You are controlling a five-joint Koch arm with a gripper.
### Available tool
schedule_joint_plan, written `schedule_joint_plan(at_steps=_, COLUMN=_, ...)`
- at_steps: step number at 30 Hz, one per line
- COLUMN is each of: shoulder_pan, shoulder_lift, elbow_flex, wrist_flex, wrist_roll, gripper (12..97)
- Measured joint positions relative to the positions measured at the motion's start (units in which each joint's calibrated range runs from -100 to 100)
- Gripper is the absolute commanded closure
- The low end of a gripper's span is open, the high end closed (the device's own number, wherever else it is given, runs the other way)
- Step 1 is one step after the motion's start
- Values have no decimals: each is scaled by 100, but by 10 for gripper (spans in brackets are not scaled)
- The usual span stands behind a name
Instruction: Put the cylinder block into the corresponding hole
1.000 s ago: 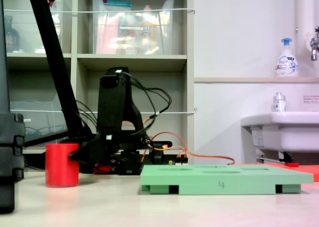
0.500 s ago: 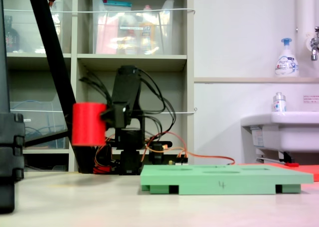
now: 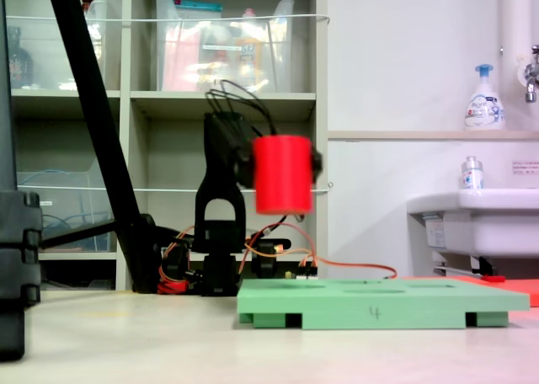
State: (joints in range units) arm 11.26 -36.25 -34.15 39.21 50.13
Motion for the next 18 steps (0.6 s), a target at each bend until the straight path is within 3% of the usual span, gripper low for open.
schedule_joint_plan(at_steps=9, shoulder_pan=420, shoulder_lift=1943, elbow_flex=1117, wrist_flex=-98, wrist_roll=-15, gripper=691)
schedule_joint_plan(at_steps=18, shoulder_pan=488, shoulder_lift=3092, elbow_flex=1832, wrist_flex=-98, wrist_roll=-93, gripper=693)
